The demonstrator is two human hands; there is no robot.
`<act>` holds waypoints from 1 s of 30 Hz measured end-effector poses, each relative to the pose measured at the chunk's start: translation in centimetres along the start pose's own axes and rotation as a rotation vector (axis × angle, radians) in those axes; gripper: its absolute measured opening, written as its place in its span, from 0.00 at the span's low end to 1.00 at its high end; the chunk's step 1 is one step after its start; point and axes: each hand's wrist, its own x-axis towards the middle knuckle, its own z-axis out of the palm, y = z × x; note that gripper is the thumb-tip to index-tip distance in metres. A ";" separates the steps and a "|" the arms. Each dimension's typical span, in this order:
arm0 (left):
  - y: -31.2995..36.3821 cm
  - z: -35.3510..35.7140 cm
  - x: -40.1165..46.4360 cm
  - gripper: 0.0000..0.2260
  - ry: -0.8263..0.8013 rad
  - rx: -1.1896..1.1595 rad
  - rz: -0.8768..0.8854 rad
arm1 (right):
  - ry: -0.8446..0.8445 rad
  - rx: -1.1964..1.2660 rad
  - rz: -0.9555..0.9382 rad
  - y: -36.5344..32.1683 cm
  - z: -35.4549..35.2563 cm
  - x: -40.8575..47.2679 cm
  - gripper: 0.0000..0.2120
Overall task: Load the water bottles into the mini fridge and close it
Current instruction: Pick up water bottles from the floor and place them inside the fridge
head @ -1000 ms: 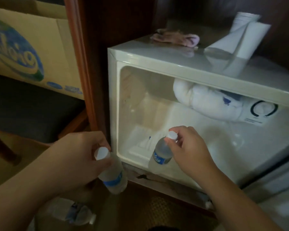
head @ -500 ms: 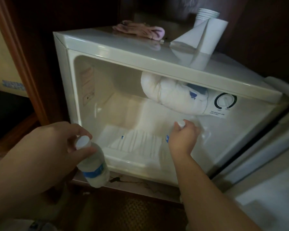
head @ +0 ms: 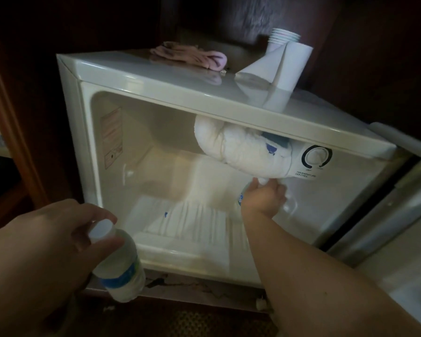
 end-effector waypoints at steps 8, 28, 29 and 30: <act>3.7 0.1 0.4 0.09 0.043 -0.012 0.081 | -0.271 0.121 0.210 1.0 -0.7 -2.6 0.32; 6.1 1.6 0.3 0.11 0.020 0.081 0.098 | -0.267 0.194 0.264 3.2 -0.4 0.8 0.29; 6.2 1.7 0.3 0.11 0.019 0.084 0.093 | -0.265 0.196 0.262 3.1 -0.5 0.6 0.31; 6.2 1.6 0.2 0.10 0.027 0.090 0.093 | -0.266 0.170 0.237 3.0 -0.7 0.4 0.32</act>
